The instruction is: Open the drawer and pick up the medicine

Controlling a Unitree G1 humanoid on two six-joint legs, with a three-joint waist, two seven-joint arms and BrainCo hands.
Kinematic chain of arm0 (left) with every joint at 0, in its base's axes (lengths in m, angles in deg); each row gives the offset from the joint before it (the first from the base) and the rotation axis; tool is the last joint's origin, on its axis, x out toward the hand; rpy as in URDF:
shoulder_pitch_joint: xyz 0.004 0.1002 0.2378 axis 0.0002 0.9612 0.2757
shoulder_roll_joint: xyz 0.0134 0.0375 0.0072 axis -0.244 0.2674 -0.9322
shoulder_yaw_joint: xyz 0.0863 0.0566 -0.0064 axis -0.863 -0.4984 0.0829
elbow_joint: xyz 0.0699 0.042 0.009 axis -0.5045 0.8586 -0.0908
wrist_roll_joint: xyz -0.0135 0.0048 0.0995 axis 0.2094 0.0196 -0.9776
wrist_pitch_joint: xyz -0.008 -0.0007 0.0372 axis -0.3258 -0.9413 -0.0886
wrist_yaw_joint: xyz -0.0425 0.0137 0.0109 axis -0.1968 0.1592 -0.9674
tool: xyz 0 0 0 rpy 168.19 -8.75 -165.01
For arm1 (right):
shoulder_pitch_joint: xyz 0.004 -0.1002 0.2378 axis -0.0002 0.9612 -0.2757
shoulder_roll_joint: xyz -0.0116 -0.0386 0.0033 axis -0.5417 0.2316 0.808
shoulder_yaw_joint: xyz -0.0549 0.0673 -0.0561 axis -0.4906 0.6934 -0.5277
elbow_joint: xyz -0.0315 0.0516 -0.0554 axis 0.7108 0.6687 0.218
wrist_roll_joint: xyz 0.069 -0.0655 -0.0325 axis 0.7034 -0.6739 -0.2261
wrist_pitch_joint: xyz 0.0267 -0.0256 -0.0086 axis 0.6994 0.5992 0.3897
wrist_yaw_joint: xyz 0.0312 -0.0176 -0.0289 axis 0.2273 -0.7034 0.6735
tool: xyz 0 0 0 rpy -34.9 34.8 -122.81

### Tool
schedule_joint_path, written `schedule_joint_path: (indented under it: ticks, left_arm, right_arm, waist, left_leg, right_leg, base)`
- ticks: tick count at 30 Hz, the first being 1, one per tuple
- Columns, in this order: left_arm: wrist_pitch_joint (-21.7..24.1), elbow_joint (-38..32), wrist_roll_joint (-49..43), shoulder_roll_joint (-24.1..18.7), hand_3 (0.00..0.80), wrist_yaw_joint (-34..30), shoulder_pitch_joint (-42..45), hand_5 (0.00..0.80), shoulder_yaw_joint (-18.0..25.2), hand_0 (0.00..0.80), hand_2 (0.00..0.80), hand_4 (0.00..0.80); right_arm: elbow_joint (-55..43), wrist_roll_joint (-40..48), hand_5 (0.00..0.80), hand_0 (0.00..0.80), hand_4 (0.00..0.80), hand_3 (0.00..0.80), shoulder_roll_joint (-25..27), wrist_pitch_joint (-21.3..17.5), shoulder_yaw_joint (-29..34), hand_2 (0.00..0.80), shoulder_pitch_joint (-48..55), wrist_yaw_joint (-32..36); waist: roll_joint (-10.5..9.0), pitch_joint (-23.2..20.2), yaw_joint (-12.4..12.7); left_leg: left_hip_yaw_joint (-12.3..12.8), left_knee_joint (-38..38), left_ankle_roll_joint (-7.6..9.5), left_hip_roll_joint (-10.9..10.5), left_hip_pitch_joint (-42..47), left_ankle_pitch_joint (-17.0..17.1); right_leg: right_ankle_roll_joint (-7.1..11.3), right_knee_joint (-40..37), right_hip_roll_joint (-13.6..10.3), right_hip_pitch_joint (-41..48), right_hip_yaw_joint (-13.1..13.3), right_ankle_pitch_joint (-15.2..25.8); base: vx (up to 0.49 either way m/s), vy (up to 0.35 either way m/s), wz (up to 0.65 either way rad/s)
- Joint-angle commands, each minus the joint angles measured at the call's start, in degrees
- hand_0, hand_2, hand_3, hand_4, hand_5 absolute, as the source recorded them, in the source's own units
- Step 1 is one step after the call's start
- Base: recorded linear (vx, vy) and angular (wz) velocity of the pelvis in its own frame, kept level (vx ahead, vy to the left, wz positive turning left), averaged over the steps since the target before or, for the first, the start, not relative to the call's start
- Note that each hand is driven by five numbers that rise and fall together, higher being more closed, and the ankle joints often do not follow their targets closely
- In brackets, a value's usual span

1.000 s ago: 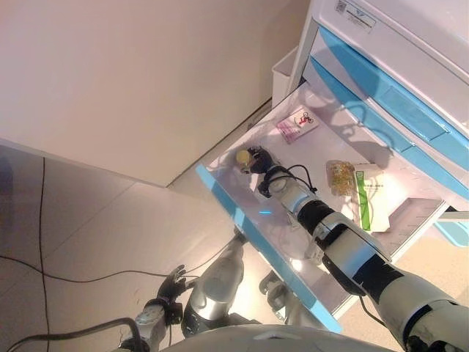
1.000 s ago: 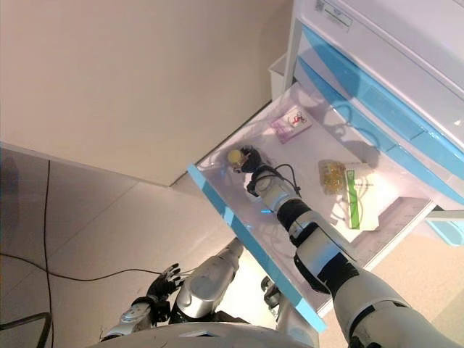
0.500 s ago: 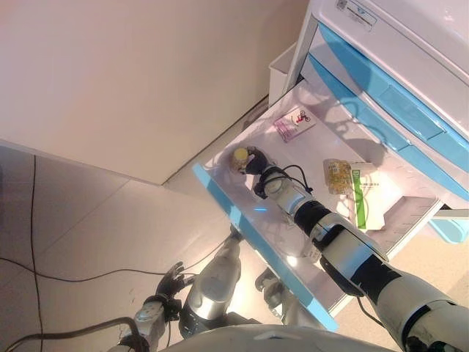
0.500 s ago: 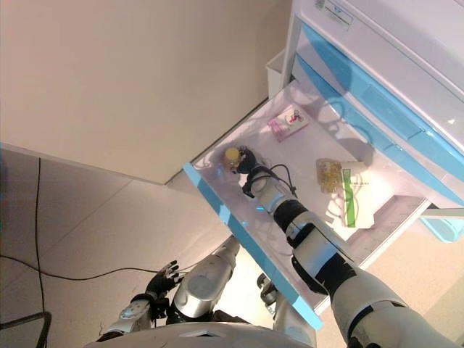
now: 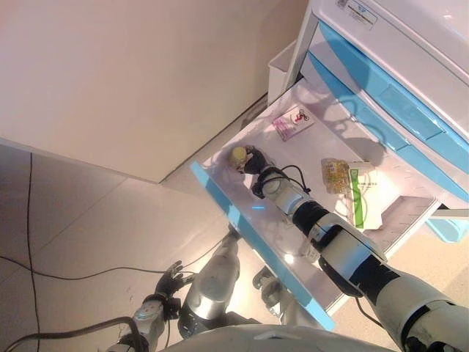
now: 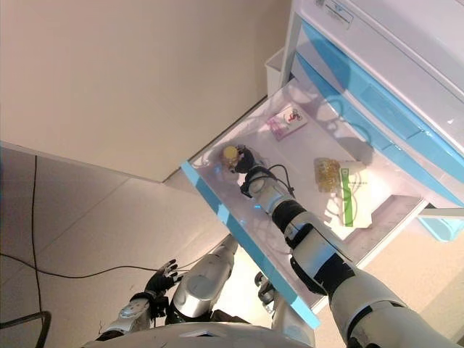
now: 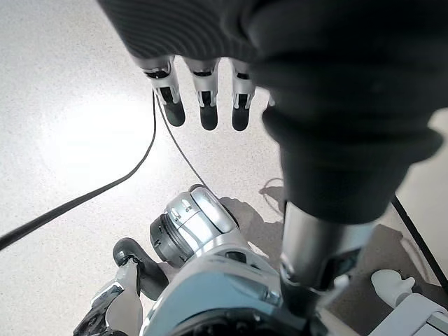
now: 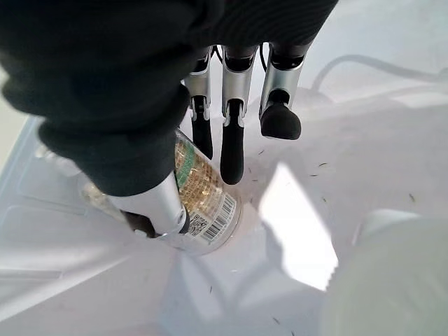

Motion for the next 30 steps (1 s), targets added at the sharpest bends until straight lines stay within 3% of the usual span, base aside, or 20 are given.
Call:
schedule_joint_path:
  ticks: [1, 24, 30]
  left_arm:
    - [0.13, 0.75, -1.36, -0.75, 0.0, 0.31, 0.67, 0.0, -1.33, 0.0, 0.0, 0.0]
    - [-0.91, 2.08, -5.15, -1.32, 0.0, 1.09, 0.51, 0.0, 0.07, 0.0, 0.0, 0.0]
    - [-1.99, 2.5, -7.31, -1.91, 0.0, 1.4, 0.95, 0.0, 1.2, 0.0, 0.0, 0.0]
  right_arm:
    - [-5.6, -1.0, 0.8, 0.8, 0.8, 0.8, -3.99, -3.43, -0.48, 0.8, -0.29, -1.74]
    - [-16.84, -2.96, 0.8, 0.8, 0.8, 0.8, 3.61, -2.6, 1.3, 0.8, 5.72, -3.61]
    - [-20.95, -4.23, 0.8, 0.8, 0.8, 0.8, 7.34, -2.51, 2.27, 0.8, 7.96, -1.43]
  waist:
    - [-1.36, 0.39, 0.36]
    - [-3.01, -3.31, -5.24]
    - [-4.01, -4.27, -6.65]
  left_leg:
    - [2.88, 1.52, 3.39, -3.54, -0.56, -2.91]
    - [6.9, 1.2, 3.88, -2.75, 2.38, -5.05]
    - [8.14, 0.94, 4.02, -2.37, 3.36, -5.59]
  right_leg:
    - [3.05, -1.64, -3.0, 1.0, 3.04, 7.09]
    - [3.0, -3.93, -1.8, 1.89, 7.42, 8.52]
    - [3.23, -4.67, -1.4, 2.48, 8.31, 9.03]
  base:
    - [0.019, -0.032, -0.05]
    - [0.007, -0.021, -0.11]
    - [-0.003, -0.044, -0.07]
